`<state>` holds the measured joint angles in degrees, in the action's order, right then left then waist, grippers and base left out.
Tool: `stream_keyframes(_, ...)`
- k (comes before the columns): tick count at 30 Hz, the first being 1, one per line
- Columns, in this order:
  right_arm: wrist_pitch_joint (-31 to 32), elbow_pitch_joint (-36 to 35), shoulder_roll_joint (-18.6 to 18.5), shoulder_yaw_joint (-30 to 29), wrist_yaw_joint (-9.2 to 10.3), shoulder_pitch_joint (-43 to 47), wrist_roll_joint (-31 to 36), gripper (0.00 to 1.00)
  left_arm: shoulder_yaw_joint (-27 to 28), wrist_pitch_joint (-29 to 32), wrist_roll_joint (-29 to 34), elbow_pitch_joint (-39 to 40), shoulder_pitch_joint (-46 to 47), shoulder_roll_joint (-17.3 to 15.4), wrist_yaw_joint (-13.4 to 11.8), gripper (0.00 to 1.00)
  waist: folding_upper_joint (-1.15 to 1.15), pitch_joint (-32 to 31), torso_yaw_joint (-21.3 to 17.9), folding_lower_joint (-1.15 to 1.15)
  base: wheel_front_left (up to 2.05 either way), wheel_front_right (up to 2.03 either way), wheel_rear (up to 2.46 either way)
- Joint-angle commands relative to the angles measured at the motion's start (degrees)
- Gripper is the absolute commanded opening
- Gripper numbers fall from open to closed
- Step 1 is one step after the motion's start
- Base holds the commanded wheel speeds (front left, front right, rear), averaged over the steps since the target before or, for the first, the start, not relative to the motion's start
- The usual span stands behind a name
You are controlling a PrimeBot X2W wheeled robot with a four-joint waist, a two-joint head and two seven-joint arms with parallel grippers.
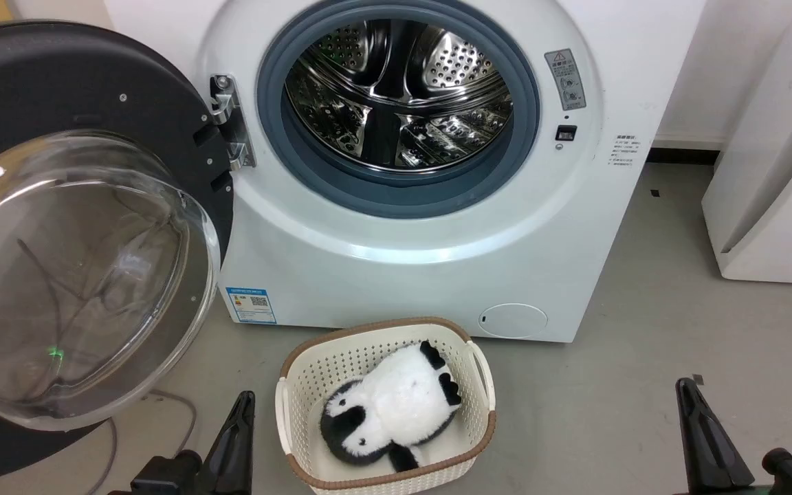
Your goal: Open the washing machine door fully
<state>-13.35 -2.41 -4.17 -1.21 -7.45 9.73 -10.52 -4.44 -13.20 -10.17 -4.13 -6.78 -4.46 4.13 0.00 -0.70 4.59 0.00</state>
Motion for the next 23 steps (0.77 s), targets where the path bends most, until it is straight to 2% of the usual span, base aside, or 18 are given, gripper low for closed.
stream_keyframes(1,0.23,0.17,0.12,0.09,0.00,-0.83,0.66,0.00,0.28,0.21,0.54,0.26,0.65,0.13,-0.38,0.00,0.00,0.01,-0.03,0.00,0.00,0.00,0.00)
stream_keyframes(23,2.82,0.61,0.35,0.31,-0.01,-2.58,2.61,0.00,1.10,2.77,2.44,1.03,1.86,0.42,-1.12,0.00,0.00,0.14,-0.93,0.00,0.00,0.00,0.00)
